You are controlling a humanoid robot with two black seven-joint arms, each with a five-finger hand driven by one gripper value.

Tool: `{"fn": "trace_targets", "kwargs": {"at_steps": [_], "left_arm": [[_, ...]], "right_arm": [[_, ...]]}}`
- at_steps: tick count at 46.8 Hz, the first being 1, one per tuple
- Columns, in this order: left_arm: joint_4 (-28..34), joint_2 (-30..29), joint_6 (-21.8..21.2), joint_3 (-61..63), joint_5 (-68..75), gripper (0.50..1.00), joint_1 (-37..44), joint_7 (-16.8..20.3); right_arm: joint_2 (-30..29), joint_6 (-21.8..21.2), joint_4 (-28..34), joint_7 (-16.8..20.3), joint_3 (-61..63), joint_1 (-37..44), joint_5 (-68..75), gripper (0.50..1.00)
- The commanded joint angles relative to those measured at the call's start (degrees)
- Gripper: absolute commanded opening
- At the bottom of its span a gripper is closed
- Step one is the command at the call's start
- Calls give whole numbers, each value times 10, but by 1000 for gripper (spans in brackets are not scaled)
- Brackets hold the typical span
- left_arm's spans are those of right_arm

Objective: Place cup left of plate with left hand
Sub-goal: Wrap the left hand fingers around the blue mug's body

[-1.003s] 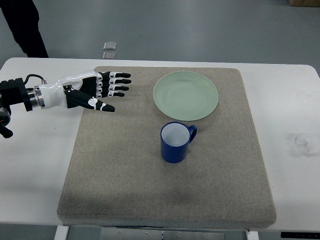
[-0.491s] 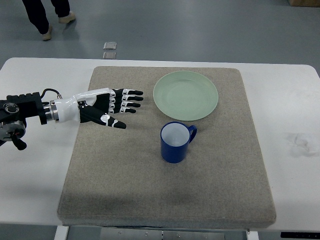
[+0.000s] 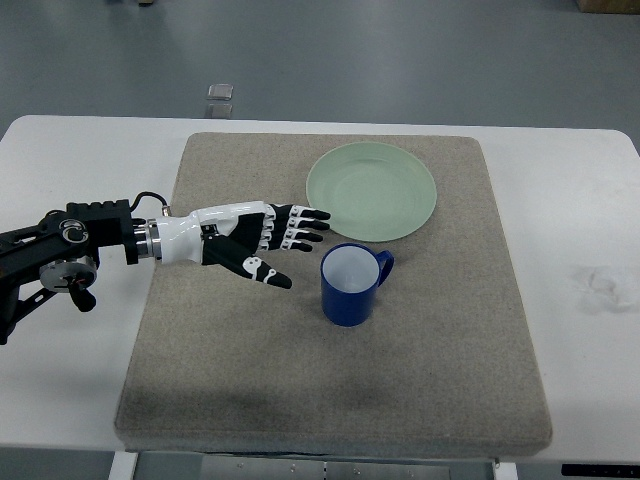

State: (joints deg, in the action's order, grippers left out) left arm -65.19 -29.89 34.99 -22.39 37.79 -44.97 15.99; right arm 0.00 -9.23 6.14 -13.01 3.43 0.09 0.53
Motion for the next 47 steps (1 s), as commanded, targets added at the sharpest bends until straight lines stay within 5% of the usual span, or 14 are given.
{"fn": "trace_targets", "kwargs": {"at_steps": [1,47], "left_arm": [[5,13,0,0,3,996,-3,0],[23,72,-13,2,23,996,1,0]], "right_arm": [[0,0,0,0,0,0,0,932],[0,-1,0,0,0,0,0,932]]}}
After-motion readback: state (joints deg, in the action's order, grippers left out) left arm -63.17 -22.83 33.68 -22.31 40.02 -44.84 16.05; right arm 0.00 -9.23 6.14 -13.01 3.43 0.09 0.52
